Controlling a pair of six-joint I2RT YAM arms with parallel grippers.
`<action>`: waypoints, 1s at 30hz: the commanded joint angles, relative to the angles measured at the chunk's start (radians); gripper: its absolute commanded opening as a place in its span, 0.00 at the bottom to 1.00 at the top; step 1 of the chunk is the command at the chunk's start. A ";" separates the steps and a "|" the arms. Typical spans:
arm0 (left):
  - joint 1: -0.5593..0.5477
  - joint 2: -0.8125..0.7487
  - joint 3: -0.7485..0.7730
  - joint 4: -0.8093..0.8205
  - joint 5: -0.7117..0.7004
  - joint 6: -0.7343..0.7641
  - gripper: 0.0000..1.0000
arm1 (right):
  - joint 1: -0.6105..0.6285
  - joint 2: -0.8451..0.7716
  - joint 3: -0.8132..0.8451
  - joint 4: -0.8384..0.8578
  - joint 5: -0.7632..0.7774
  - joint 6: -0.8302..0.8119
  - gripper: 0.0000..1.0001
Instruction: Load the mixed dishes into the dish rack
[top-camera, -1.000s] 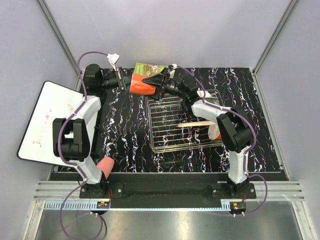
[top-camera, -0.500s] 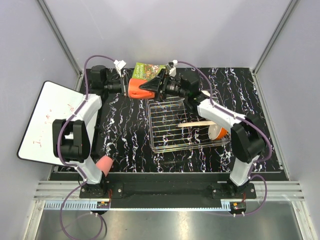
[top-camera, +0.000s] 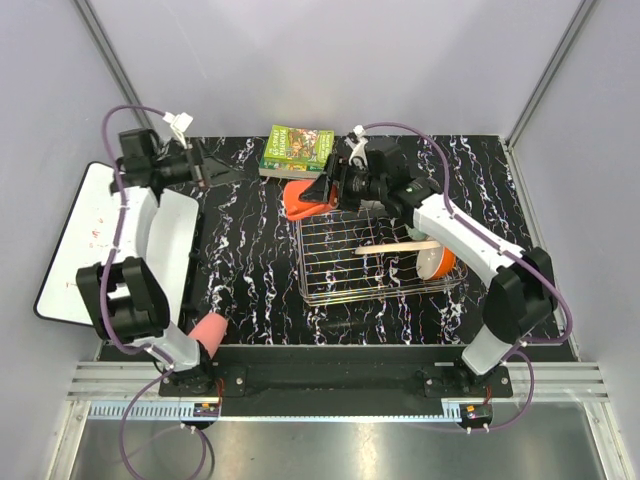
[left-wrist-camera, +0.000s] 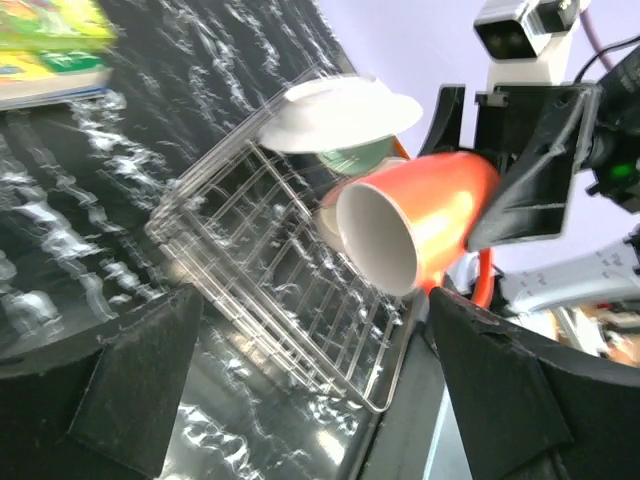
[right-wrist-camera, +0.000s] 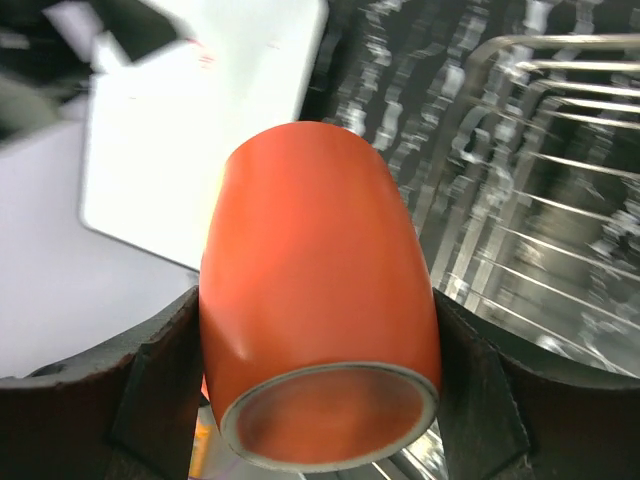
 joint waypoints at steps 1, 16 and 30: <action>0.062 -0.062 0.117 -0.443 -0.009 0.347 0.99 | -0.004 0.000 0.188 -0.214 0.097 -0.163 0.00; 0.113 -0.093 0.152 -0.984 -0.387 0.939 0.99 | 0.147 0.377 0.702 -0.774 0.564 -0.416 0.00; 0.113 -0.126 0.110 -1.175 -0.593 1.207 0.99 | 0.164 0.569 0.824 -0.817 0.681 -0.485 0.00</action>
